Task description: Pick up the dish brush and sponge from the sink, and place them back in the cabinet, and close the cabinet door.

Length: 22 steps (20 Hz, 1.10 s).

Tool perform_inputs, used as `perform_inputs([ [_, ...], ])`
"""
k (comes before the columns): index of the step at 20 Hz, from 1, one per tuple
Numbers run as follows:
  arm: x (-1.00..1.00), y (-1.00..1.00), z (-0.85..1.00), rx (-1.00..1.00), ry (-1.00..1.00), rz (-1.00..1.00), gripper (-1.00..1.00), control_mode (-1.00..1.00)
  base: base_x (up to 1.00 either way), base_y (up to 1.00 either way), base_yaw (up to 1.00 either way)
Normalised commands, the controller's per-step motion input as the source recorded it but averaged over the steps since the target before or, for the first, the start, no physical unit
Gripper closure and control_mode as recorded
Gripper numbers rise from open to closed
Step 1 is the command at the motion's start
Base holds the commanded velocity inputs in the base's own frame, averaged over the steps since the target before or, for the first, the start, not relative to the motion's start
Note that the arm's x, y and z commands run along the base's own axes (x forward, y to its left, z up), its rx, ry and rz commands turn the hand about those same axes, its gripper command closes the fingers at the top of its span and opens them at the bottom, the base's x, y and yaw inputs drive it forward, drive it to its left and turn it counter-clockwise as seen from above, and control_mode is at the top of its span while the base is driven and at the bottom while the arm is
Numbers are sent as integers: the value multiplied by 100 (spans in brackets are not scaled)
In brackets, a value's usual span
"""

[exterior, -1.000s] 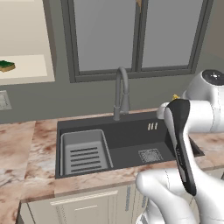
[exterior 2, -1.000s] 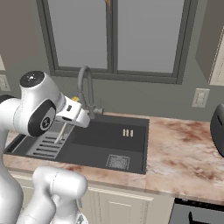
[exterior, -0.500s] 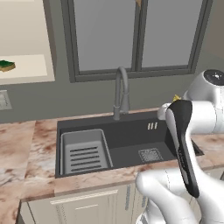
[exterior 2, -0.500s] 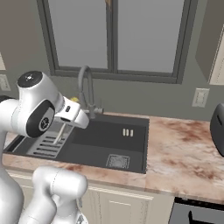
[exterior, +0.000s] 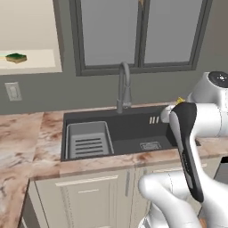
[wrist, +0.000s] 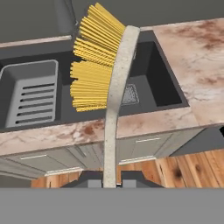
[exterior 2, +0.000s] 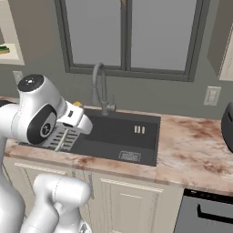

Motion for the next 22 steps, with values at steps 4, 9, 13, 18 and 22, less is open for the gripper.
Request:
perform_inputs([
  [4, 0, 0, 0, 0, 0, 0, 100, 100, -51, 22, 23],
  [9, 0, 0, 0, 0, 0, 0, 100, 100, -10, 36, 33],
  [13, 0, 0, 0, 0, 0, 0, 100, 100, 0, 41, 32],
  [18, 0, 0, 0, 0, 0, 0, 100, 100, 5, 51, 26],
  [22, 0, 0, 0, 0, 0, 0, 100, 100, 8, 58, 20],
])
